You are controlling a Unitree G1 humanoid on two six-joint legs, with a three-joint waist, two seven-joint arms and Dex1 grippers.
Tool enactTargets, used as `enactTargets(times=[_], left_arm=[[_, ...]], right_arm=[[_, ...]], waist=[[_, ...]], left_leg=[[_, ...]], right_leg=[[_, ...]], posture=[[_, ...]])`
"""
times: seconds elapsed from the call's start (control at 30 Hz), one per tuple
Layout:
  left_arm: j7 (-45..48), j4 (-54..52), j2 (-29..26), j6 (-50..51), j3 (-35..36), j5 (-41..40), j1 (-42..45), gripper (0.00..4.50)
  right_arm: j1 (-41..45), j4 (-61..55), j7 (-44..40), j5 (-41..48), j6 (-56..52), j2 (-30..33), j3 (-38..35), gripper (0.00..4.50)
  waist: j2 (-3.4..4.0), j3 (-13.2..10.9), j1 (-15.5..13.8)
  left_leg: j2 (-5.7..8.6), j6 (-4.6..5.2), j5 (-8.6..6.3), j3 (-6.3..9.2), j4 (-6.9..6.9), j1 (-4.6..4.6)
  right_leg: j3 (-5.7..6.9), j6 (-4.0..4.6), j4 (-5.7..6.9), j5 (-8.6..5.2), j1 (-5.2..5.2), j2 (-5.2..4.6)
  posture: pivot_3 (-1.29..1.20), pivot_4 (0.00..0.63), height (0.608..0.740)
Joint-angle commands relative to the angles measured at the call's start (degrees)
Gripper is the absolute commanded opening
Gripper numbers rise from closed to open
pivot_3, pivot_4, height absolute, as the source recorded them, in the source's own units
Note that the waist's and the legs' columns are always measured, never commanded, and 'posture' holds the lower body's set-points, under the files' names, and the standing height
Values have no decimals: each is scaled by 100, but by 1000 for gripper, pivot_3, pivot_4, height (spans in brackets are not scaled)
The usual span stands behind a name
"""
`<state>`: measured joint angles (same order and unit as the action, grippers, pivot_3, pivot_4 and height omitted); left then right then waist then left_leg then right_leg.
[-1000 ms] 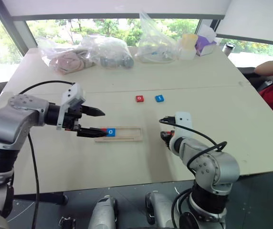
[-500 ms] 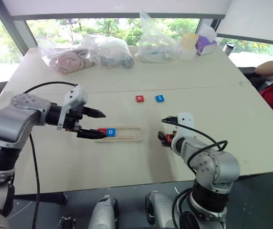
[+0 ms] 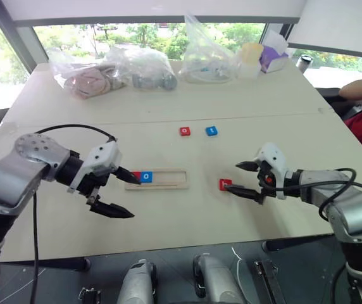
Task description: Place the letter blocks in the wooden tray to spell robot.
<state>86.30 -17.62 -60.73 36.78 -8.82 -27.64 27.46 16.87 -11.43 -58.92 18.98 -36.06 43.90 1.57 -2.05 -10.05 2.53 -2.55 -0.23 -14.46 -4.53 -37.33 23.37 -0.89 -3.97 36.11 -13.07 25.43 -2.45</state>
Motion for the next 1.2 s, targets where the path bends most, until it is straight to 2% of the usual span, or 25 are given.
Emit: enactTargets(times=[0.03,0.1,0.17,0.43,0.53,0.7,0.77,0.87,1.0,1.2], left_arm=[[-143,-362,-42,130,149,-158,-101,4500],[-328,-444,14,251,200,-207,-181,4500],[-407,-367,-28,271,255,-183,-236,4500],[-554,-202,-94,285,383,-216,-271,4500],[-600,-162,-91,261,374,-208,-300,4500],[-599,-59,-137,192,374,-161,-338,4500],[-604,9,-153,147,362,-114,-341,4500],[-631,364,-270,-132,339,186,-373,4500],[-712,882,-390,-74,618,171,-176,4500],[-783,1303,-984,-789,872,778,-830,4500]], right_arm=[[297,580,-432,-146,1049,-30,127,4469],[460,1335,-608,-521,1834,-69,425,4469],[588,1845,-754,-683,2187,-130,612,4469],[818,2581,-1007,-817,2648,-326,753,4469],[798,2661,-1112,-742,2733,-377,708,3634],[712,2531,-1201,-717,2696,-360,686,1227],[722,2497,-1130,-720,2666,-388,642,1177],[964,2033,-880,-421,2024,-585,487,1177],[1676,1144,-480,32,899,-1250,633,1177],[2705,1866,-73,-594,973,-2323,1499,1177]], waist=[[-1,-1,-8],[0,-1,-13],[-1,-1,-20],[2,-2,-37],[2,-2,-37],[2,-2,-39],[2,-2,-40],[3,-2,-25],[8,-7,19],[13,-6,-20]], left_leg=[[-1,0,0,1,-6,0],[-4,0,0,1,-16,1],[-4,0,0,0,-26,2],[0,0,0,-2,-35,7],[-2,0,0,-2,-42,7],[-2,0,0,-2,-44,6],[-2,0,0,-3,-45,7],[-2,0,0,-3,-46,6],[-18,0,0,-2,-52,4],[-29,-1,-1,-7,-51,2]], right_leg=[[0,0,1,0,-1,1],[0,0,2,1,-4,0],[0,1,2,2,-8,-3],[-1,2,6,3,-9,-6],[0,3,10,4,-10,-5],[0,3,11,4,-11,-5],[0,3,11,4,-11,-6],[0,3,12,4,-11,-6],[-6,13,26,14,1,6],[4,21,35,11,5,13]], posture=[[0,150,740],[0,150,740],[0,150,740],[0,150,740],[0,150,740],[0,150,740],[0,150,740],[0,150,740],[0,150,740],[0,150,740]])
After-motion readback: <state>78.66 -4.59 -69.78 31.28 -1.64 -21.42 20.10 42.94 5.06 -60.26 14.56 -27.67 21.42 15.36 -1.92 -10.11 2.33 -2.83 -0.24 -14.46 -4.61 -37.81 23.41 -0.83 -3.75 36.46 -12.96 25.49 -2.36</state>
